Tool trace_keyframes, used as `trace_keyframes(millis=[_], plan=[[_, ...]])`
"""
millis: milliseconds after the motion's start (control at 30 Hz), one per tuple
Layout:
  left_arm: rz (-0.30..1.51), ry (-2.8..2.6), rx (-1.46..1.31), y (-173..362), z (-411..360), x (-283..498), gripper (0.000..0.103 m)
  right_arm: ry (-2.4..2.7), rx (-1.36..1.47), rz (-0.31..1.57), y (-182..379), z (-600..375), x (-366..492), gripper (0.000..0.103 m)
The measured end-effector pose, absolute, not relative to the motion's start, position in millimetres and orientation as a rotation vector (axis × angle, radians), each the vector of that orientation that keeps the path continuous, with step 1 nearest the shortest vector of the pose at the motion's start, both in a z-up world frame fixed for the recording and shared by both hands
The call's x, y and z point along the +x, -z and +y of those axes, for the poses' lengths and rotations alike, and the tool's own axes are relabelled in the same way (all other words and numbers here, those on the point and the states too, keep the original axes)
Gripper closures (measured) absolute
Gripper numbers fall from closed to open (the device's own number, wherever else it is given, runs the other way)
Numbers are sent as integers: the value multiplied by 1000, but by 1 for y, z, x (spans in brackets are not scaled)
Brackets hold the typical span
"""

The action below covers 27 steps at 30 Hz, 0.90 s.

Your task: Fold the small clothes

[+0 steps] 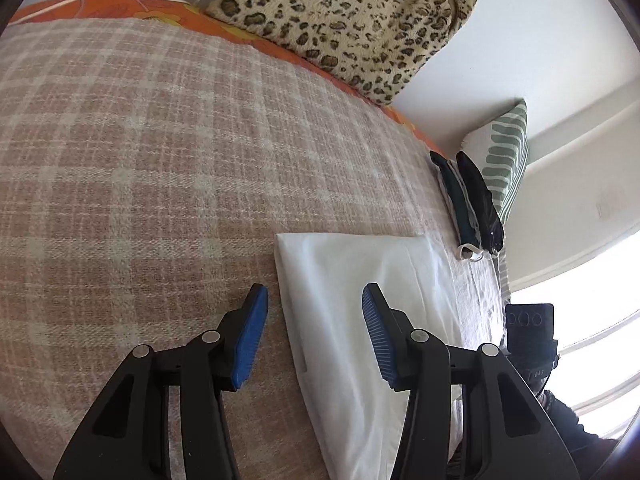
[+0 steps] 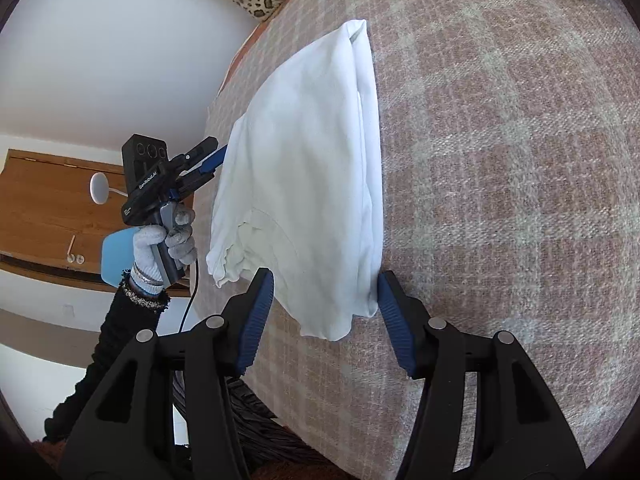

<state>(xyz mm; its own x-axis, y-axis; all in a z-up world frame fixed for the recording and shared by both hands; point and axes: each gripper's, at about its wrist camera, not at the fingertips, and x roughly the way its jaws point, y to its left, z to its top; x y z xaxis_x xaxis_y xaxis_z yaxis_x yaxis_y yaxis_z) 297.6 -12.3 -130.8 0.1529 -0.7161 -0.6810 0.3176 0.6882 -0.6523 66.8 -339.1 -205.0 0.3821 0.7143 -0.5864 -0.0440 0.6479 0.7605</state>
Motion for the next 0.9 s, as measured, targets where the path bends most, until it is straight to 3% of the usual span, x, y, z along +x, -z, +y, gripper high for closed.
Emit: trace_keyframes(millis=[600, 667, 833, 900], plan=[[1175, 881, -469, 139, -36, 309, 58, -596, 849, 1056, 203, -325, 67, 57], [1172, 862, -464, 140, -37, 310, 65, -590, 884, 1049, 209, -324, 71, 57], [1165, 829, -413, 139, -43, 310, 94, -529, 769, 1067, 201, -305, 85, 83], [1142, 833, -400, 134, -43, 308, 98, -520, 755, 1055, 197, -307, 84, 88]])
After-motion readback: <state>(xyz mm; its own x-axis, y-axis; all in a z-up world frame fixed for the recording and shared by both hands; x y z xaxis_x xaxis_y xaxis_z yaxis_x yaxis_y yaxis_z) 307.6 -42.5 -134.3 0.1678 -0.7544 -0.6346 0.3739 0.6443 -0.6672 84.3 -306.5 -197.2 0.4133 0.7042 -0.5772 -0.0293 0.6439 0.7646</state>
